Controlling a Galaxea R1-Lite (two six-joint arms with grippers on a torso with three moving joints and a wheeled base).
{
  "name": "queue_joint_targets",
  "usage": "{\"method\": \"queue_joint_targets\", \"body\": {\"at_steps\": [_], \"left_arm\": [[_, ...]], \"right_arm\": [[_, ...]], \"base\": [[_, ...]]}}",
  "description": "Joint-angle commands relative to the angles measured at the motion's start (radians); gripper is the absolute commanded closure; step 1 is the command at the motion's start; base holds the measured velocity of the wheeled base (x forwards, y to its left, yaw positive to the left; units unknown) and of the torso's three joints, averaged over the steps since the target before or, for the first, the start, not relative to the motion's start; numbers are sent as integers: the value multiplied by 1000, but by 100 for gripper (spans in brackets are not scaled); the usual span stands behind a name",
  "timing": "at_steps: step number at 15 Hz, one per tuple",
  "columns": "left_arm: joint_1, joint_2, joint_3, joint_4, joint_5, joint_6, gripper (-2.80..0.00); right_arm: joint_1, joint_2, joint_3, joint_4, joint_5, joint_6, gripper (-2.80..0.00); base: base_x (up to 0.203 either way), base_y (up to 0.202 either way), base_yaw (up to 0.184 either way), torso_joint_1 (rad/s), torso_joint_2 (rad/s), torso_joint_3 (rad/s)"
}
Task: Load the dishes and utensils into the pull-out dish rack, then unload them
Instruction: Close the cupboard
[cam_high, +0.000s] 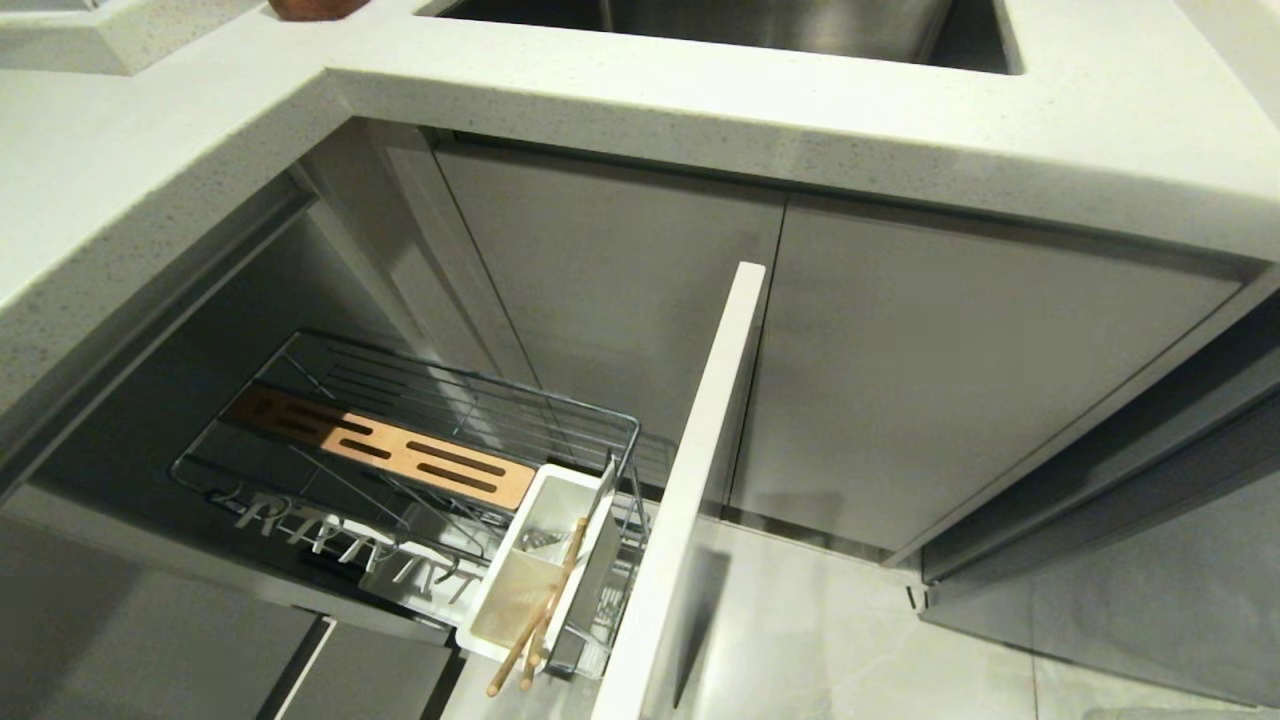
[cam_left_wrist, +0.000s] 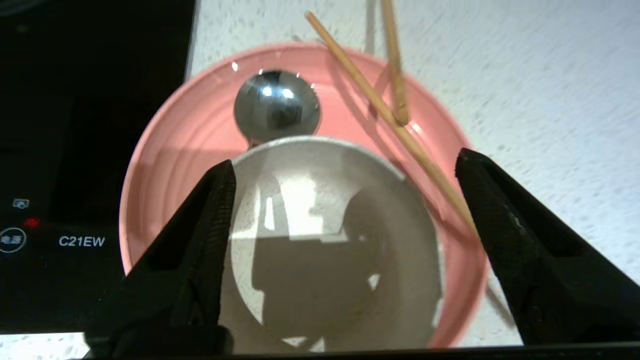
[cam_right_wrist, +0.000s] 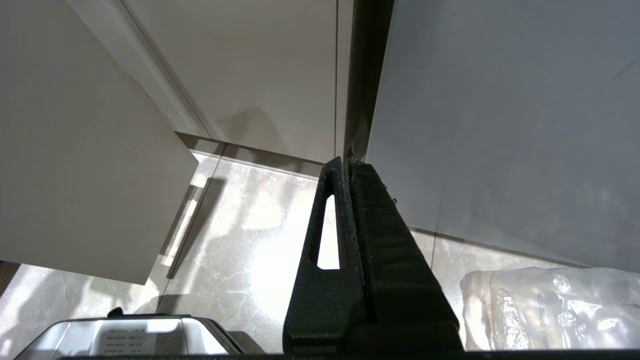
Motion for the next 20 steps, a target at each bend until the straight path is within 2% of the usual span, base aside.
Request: {"method": "queue_joint_targets", "body": {"at_steps": [1, 4, 6, 9, 11, 12, 15, 20], "left_arm": [[8, -5, -19, 2, 1, -6, -280], [9, -20, -59, -22, 0, -24, -280], [0, -34, -66, -107, -1, -21, -280], [-60, -41, -89, -155, -3, -17, -280], [-128, -38, -118, -176, -3, -16, -280], [-175, -35, -130, -187, 2, -11, 0], [-317, -33, -143, -238, 23, 34, 0], [-761, -72, -147, -265, 21, 47, 0]], "right_arm": [[1, 0, 3, 0, 0, 0, 0], [1, 1, 2, 0, 0, 0, 0], [0, 0, 2, 0, 0, 0, 0], [1, 0, 2, 0, 0, 0, 0], [0, 0, 2, 0, 0, 0, 0], [0, 0, 3, 0, 0, 0, 0], [0, 0, 2, 0, 0, 0, 0], [1, 0, 2, 0, 0, 1, 0]], "base": [[0, 0, 0, 0, 0, 0], [0, 0, 0, 0, 0, 0], [0, 0, 0, 0, 0, 0], [0, 0, 0, 0, 0, 0], [0, 0, 0, 0, 0, 0], [0, 0, 0, 0, 0, 0], [0, 0, 0, 0, 0, 0], [0, 0, 0, 0, 0, 0]]}}
